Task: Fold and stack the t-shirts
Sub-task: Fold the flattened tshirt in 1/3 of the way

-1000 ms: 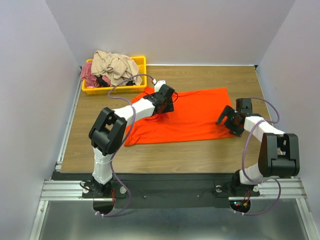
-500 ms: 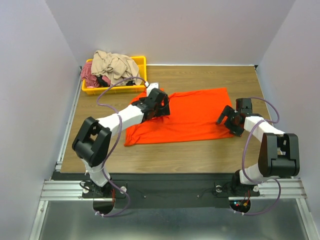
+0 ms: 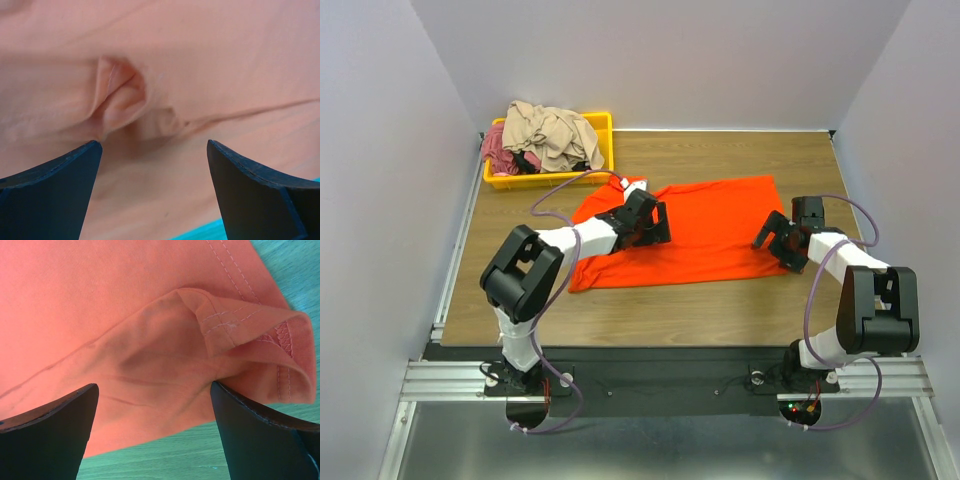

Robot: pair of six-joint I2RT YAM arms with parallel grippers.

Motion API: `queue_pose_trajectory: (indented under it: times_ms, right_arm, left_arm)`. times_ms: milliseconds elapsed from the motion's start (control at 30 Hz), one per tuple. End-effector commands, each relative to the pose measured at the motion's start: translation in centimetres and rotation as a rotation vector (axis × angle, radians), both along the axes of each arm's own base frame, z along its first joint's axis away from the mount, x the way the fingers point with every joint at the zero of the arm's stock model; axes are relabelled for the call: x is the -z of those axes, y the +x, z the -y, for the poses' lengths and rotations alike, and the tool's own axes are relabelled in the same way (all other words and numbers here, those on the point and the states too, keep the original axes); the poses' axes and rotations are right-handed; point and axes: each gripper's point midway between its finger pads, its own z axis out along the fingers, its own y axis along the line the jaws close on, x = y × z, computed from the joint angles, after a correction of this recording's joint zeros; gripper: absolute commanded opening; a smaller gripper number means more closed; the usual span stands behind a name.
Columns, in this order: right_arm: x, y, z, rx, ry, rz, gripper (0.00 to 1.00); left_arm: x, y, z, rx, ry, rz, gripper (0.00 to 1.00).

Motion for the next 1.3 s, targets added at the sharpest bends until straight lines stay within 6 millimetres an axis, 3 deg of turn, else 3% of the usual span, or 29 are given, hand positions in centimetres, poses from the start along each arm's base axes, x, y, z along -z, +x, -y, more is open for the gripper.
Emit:
queue_pose_trajectory:
  times_ms: [0, 133, 167, 233, 267, 367, 433, 500, 533, 567, 600, 633, 667, 733, 767, 900, 1067, 1267]
  right_arm:
    - [1.4, -1.1, 0.2, -0.005, -0.022, -0.051, 1.00]
    - [1.2, -1.1, 0.2, -0.004, -0.023, -0.047, 1.00]
    - [1.2, -1.1, 0.2, -0.004, -0.023, -0.047, 1.00]
    - [1.2, -1.1, 0.2, -0.004, -0.023, -0.045, 1.00]
    - [1.2, -1.1, 0.2, -0.004, -0.023, -0.045, 1.00]
    - [1.0, -1.0, 0.2, -0.007, -0.025, -0.038, 1.00]
    - [0.8, -0.9, 0.2, -0.007, -0.025, -0.032, 1.00]
    - [0.1, -0.6, 0.2, -0.011, -0.026, -0.007, 1.00]
    - [-0.1, -0.5, 0.2, -0.015, -0.027, 0.001, 1.00]
    - [-0.8, -0.2, 0.1, -0.023, -0.022, 0.023, 1.00]
    - [-1.1, -0.2, 0.0, -0.030, -0.020, 0.031, 1.00]
    - [-1.4, -0.1, -0.1, -0.034, -0.016, 0.040, 1.00]
    - [-1.8, 0.0, -0.2, -0.039, -0.013, 0.056, 1.00]
    - [-2.1, 0.0, -0.2, -0.039, -0.014, 0.065, 1.00]
    - [-2.3, 0.1, -0.3, -0.038, -0.012, 0.070, 1.00]
    - [-3.9, 0.8, -1.1, -0.060, 0.030, 0.117, 1.00]
    - [-5.1, 1.6, -1.4, -0.057, 0.049, 0.151, 1.00]
    - [-4.3, 1.8, -1.8, -0.086, 0.066, 0.134, 1.00]
  left_arm:
    - [-3.1, 3.9, 2.1, -0.030, -0.061, 0.119, 0.98]
    - [-3.5, 7.7, -0.7, -0.146, 0.005, 0.168, 0.98]
    - [-4.5, 9.6, -2.0, -0.191, 0.005, 0.196, 0.98]
    - [-5.1, 11.2, -2.8, -0.207, 0.006, 0.211, 0.99]
    - [-6.3, 12.1, -2.9, -0.209, 0.004, 0.241, 0.99]
    - [-8.9, 13.3, -3.6, -0.216, 0.031, 0.311, 0.99]
    - [-10.7, 13.1, -3.8, -0.214, 0.023, 0.342, 0.98]
    - [-11.0, 12.3, -4.3, -0.213, 0.018, 0.341, 0.98]
    - [-12.4, 11.6, -4.5, -0.210, 0.001, 0.361, 0.98]
    - [-11.2, 10.3, -4.9, -0.202, 0.009, 0.333, 0.98]
    - [-12.8, 9.3, -5.3, -0.214, -0.027, 0.353, 0.98]
    - [-12.9, 8.4, -5.6, -0.217, -0.041, 0.350, 0.98]
    - [-10.8, 6.6, -5.9, -0.200, -0.035, 0.306, 0.99]
    - [-11.5, 4.7, -5.5, -0.185, -0.111, 0.312, 0.99]
    - [-9.5, 2.7, -4.8, -0.142, -0.120, 0.267, 0.99]
    - [-8.4, -0.2, -2.1, -0.044, -0.175, 0.224, 0.99]
    - [-6.4, 0.0, -0.3, -0.011, -0.157, 0.181, 0.99]
    - [-4.0, 1.6, 0.5, -0.011, -0.096, 0.152, 0.99]
